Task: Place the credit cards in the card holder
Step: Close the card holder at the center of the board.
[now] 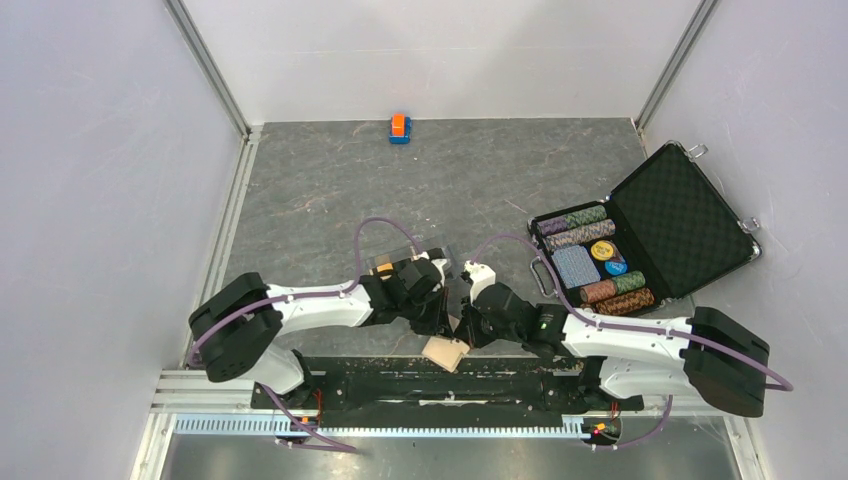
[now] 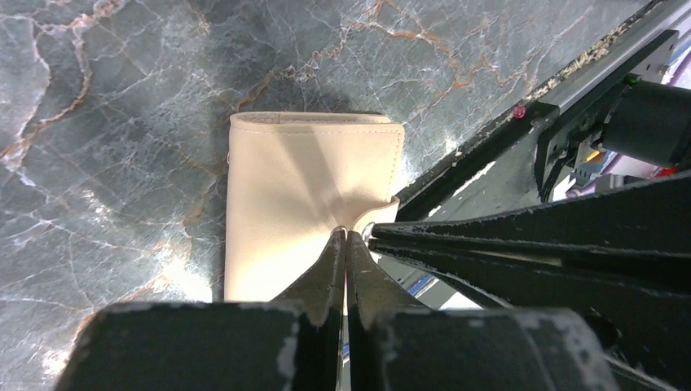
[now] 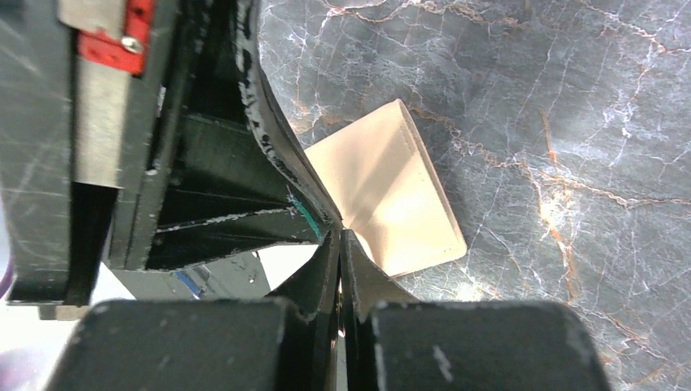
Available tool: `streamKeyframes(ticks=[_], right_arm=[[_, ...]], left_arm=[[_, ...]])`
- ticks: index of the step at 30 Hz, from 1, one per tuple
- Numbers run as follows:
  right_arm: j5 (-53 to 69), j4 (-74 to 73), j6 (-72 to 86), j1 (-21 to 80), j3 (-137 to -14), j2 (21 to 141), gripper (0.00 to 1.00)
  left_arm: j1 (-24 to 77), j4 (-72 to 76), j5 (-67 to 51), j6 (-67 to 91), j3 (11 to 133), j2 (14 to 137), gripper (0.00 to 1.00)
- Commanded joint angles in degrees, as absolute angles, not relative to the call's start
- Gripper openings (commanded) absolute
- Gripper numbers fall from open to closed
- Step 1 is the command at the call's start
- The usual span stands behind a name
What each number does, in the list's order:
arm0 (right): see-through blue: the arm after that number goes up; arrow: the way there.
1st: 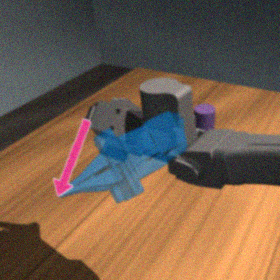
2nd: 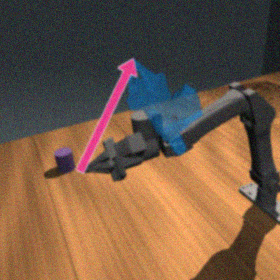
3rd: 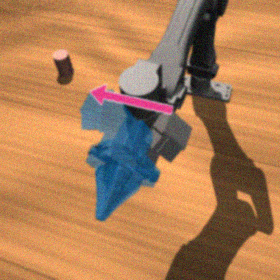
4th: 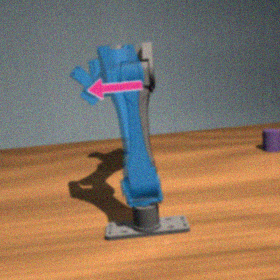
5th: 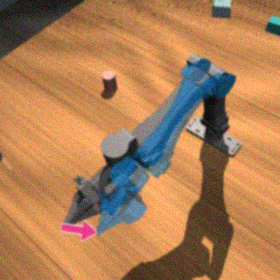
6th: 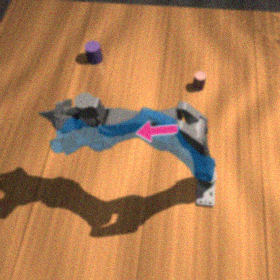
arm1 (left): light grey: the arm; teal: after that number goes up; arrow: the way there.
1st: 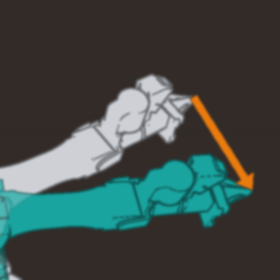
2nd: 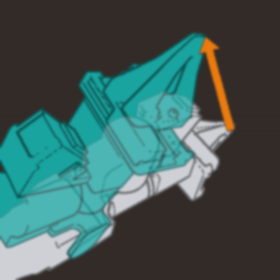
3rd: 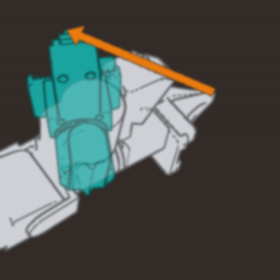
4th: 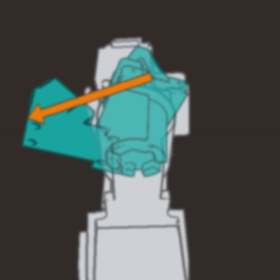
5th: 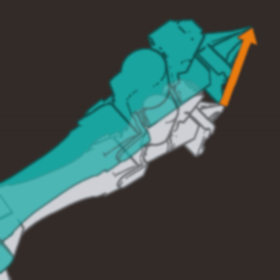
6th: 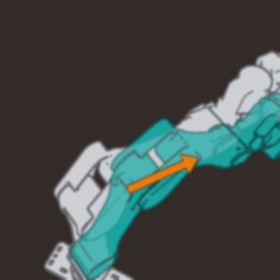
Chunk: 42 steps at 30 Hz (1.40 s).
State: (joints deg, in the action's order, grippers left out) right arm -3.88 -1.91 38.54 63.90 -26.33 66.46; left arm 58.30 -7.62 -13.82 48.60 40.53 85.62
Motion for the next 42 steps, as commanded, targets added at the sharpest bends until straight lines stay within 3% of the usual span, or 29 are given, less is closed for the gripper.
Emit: streamKeyframes(ticks=[1,8,11,13,18,22,28,42], right_arm=[[-4.2,-1.3,39.1,64.2,-26.3,65.2,0.0],[-3.9,-2.0,39.2,64.1,-26.1,65.1,0.0],[-5.4,-3.5,39.9,64.2,-26.1,64.1,0.0],[-6.1,-4.3,40.6,64.2,-25.7,62.9,0.0],[-6.5,-5.4,41.7,64.2,-24.6,60.4,0.0],[-6.3,-5.4,42.0,64.2,-23.9,60.0,0.0],[-6.4,-5.4,41.7,64.2,-24.1,60.3,0.0],[-1.8,-1.0,39.8,64.2,-25.7,64.8,0.0]], left_arm=[[58.1,-8.6,-10.9,49.7,39.7,82.0,0.02],[58.0,-9.2,-10.6,49.7,39.5,81.4,0.02],[58.0,-6.8,-13.0,50.1,39.4,82.6,0.27],[57.9,-5.5,-14.3,50.4,39.2,83.6,0.32],[57.7,-2.2,-16.5,50.8,38.5,84.9,0.34],[57.7,-0.8,-18.1,50.8,38.9,86.4,0.28],[57.7,-0.2,-18.6,50.8,39.0,86.7,0.03],[57.7,-6.4,-12.6,49.1,39.0,82.1,0.02]])
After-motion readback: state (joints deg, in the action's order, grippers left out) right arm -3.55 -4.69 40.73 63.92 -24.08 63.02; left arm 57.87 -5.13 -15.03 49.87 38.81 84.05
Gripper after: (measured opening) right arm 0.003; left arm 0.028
